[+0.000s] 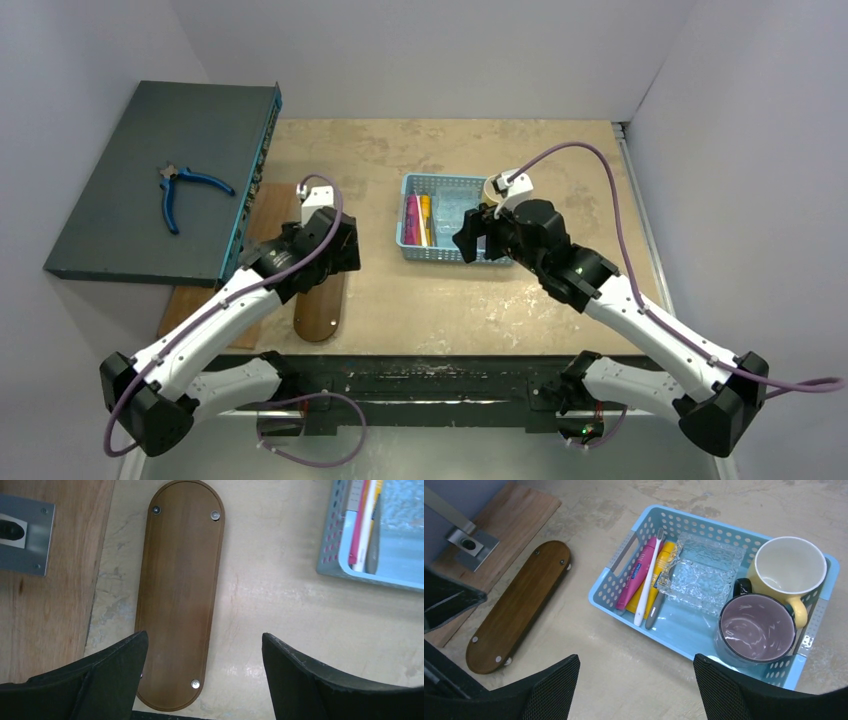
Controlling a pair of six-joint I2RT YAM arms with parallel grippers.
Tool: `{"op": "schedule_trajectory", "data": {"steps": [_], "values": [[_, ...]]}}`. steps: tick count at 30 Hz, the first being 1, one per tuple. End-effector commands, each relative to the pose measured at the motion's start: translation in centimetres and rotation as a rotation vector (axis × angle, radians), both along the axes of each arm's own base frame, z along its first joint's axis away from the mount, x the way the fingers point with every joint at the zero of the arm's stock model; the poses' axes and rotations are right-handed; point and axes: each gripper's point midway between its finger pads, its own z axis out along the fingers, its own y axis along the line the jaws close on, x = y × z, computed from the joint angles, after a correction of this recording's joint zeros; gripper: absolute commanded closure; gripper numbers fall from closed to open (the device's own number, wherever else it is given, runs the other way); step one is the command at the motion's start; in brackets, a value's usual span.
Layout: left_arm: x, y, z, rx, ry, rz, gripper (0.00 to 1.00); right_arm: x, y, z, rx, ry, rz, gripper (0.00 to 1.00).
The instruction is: Prepare toiletry sets of a toothbrush and toothpaste on the tray
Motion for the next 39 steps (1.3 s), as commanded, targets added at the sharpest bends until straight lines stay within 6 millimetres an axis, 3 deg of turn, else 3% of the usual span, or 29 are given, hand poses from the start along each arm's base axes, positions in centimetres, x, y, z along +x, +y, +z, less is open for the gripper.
{"op": "schedule_trajectory", "data": {"steps": [1, 8, 16, 18, 29, 39], "values": [[2.2, 0.3, -1.0, -0.049, -0.021, 0.104, 0.19, -0.8, 1.1, 2.4, 0.090, -0.054, 0.067, 0.16], [4.3, 1.9, -3.2, -0.009, 0.010, 0.211, 0.39, -1.8, 1.7, 2.9, 0.130, -0.051, 0.122, 0.25], [6.3, 3.7, -4.4, 0.096, 0.038, 0.319, 0.85, -2.8, 1.9, 3.3, 0.168, -0.059, 0.157, 0.29], [6.8, 4.4, -4.4, 0.124, 0.041, 0.345, 1.00, -3.0, 1.9, 3.5, 0.173, -0.061, 0.166, 0.29], [8.9, 7.7, -6.4, 0.236, 0.130, 0.444, 1.00, -3.8, 2.5, 4.1, 0.211, -0.069, 0.214, 0.30], [10.4, 9.4, -8.3, 0.257, 0.228, 0.463, 1.00, -4.3, 2.4, 4.4, 0.226, -0.079, 0.230, 0.30]]}}
